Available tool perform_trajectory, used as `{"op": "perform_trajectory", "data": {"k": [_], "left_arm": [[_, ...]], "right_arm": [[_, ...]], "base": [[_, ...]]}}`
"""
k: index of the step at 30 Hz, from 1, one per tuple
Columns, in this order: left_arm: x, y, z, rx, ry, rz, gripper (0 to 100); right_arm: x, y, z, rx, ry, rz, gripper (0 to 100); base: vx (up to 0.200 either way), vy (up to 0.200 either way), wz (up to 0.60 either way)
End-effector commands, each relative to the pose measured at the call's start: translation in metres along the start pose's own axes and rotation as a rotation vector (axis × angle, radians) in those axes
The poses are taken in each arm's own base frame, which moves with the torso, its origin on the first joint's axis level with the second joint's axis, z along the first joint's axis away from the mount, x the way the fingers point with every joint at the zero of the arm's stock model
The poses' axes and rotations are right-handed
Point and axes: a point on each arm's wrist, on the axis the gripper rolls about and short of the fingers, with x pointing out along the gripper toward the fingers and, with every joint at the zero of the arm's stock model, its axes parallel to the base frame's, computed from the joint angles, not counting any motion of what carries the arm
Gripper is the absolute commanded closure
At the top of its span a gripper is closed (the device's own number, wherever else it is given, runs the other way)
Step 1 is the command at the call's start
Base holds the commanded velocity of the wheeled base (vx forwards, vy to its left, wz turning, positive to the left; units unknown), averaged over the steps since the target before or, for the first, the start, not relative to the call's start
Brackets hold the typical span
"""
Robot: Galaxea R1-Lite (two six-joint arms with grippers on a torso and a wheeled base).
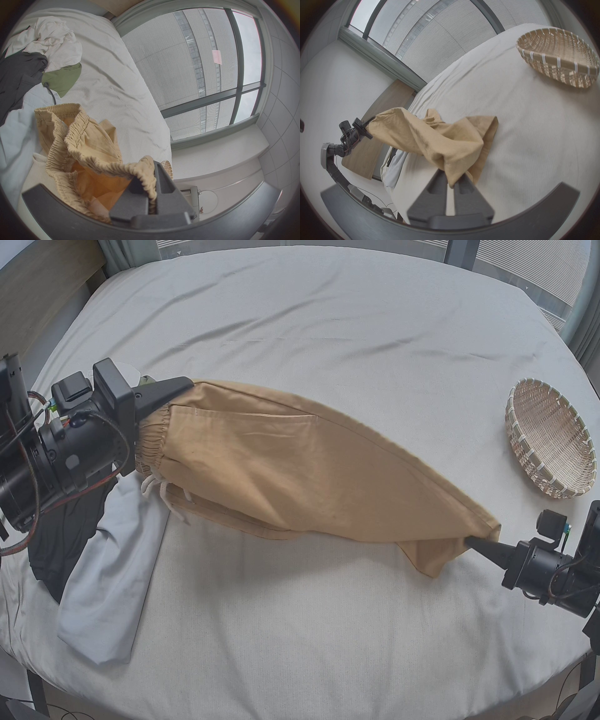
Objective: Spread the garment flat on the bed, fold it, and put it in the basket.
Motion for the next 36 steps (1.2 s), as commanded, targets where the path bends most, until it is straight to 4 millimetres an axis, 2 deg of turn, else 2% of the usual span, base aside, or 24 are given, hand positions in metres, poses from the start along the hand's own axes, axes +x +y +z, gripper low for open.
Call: {"op": "perform_trajectory", "data": {"k": [1,14,23,31,36], "left_arm": [[0.002,0.003,-0.002,-0.004,0.007,0.009,100],[0.002,0.004,-0.003,-0.005,0.012,0.014,100],[0.004,0.002,-0.001,-0.001,0.006,0.006,100],[0.007,0.003,-0.001,0.003,0.001,0.001,100],[0.007,0.003,-0.001,0.003,0.001,0.001,100]], "right_arm": [[0.004,-0.005,-0.01,0.014,0.045,-0.004,0],[0.013,0.004,0.011,-0.01,-0.154,0.103,0],[0.013,0.014,0.011,0.035,-0.159,0.16,0],[0.013,0.027,0.02,0.06,-0.227,0.253,0],[0.013,0.027,0.019,0.06,-0.227,0.253,0]], "base": [[0.0,0.0,0.0],[0.0,0.0,0.0],[0.0,0.0,0.0],[0.0,0.0,0.0],[0.0,0.0,0.0]]}}
